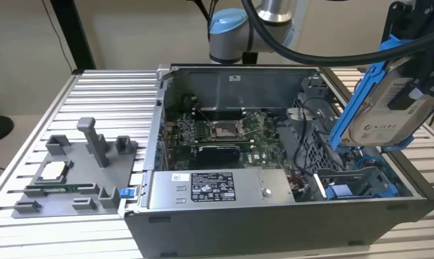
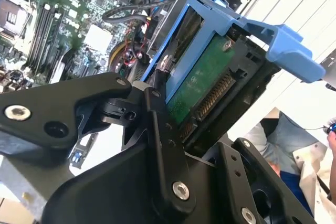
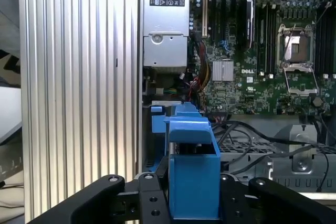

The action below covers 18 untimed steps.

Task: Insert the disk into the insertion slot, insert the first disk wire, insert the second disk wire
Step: 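Insert the disk into the insertion slot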

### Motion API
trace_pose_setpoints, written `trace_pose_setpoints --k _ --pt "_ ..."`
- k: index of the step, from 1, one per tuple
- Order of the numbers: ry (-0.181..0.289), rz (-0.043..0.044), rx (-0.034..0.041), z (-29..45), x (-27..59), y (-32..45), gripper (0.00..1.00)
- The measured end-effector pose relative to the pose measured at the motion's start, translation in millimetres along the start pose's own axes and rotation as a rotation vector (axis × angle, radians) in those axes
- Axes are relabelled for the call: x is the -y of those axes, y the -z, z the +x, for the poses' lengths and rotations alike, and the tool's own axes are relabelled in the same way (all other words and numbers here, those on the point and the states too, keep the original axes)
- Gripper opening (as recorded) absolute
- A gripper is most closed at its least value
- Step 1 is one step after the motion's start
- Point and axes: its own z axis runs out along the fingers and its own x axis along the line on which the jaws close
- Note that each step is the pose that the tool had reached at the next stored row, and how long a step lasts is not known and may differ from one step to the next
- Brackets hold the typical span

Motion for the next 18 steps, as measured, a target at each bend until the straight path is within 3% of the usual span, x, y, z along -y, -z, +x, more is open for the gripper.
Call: trace_pose_setpoints --k 18 --pt "0.000 0.0000 0.0000 3.3 0.5 -3.5 0.00"
